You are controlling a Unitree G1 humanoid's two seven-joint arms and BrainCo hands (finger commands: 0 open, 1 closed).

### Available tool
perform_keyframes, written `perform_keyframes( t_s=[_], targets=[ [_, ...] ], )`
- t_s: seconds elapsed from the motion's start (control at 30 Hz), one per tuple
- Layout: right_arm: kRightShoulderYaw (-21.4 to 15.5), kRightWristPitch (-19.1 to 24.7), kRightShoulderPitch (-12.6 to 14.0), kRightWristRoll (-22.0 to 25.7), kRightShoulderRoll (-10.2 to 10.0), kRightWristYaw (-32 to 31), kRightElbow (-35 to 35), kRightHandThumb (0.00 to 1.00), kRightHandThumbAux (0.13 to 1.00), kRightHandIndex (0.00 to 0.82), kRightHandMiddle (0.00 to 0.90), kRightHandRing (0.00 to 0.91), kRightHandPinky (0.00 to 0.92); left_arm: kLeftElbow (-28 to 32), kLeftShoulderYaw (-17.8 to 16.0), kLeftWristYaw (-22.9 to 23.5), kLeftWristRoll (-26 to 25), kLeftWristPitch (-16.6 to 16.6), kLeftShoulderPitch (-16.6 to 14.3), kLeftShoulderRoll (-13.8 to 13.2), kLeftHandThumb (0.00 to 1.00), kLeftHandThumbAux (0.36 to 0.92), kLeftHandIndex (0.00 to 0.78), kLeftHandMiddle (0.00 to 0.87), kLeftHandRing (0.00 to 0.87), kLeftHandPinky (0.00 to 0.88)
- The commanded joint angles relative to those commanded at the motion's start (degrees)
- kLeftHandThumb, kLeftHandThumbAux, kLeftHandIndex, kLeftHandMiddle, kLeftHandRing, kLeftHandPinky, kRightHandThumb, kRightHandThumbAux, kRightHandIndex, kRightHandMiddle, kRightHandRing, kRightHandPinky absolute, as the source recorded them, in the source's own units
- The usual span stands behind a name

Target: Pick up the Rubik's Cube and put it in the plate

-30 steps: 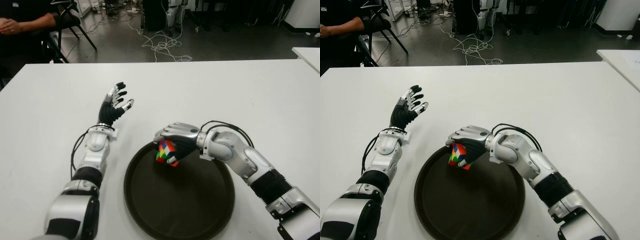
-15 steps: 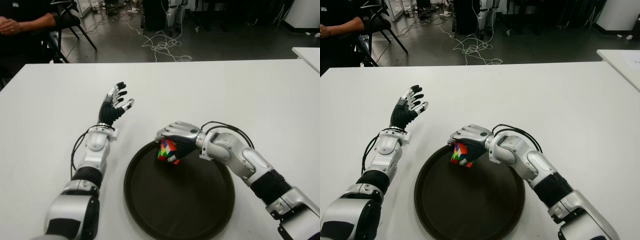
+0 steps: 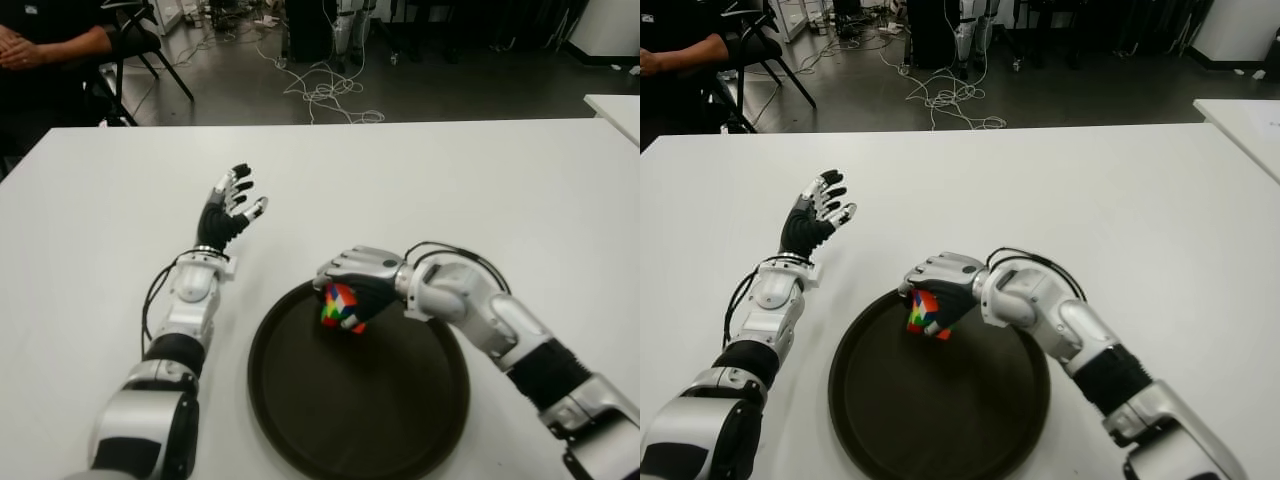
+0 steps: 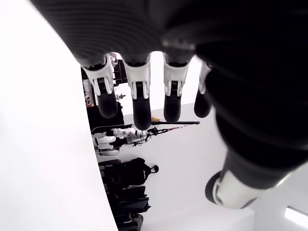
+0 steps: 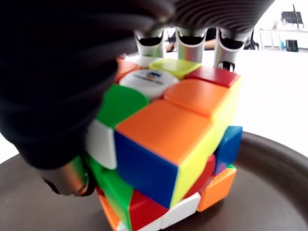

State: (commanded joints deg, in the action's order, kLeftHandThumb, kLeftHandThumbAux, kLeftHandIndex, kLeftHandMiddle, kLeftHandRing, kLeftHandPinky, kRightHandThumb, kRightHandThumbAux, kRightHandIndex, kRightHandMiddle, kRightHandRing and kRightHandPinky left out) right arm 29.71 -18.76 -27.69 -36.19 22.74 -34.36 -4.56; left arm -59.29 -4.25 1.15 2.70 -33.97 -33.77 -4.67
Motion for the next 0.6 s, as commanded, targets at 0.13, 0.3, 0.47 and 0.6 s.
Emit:
perform_keyframes(
  t_s=[0.13,0.3,0.47,0.6],
  targets=[
    [-0.24,0.59,-0.30,1.27,1.06,-2.46,1.92,0.339,0.786,0.276,0.186,0.199,0.220,-0.05,0.08,-0.01,0.02,-0.07,-0.01,-0.06,0.001,0.761,0.137,0.151,0.127,0.111],
    [-0.79,0.64,-0.41,2.95,2.46,-4.99,4.59,0.045,0.759,0.106,0.110,0.121,0.125,-0.12,-0.11,0.33,-0.37,-0.01,-0.08,0.04,0.018,0.766,0.128,0.148,0.129,0.124],
    [-1.17,0.96,-1.66,5.05,3.48,-8.33,5.98,0.000,0.718,0.023,0.028,0.024,0.022,-0.08,-0.50,1.03,-1.13,-0.07,-0.11,0.26,0.011,0.784,0.114,0.143,0.130,0.126],
    [-1.30,1.34,-1.81,5.01,3.65,-8.97,6.38,0.000,0.702,0.005,0.007,0.006,0.005,-0.05,-0.63,1.24,-1.45,-0.09,-0.07,0.34,0.014,0.795,0.122,0.151,0.132,0.122]
  ],
)
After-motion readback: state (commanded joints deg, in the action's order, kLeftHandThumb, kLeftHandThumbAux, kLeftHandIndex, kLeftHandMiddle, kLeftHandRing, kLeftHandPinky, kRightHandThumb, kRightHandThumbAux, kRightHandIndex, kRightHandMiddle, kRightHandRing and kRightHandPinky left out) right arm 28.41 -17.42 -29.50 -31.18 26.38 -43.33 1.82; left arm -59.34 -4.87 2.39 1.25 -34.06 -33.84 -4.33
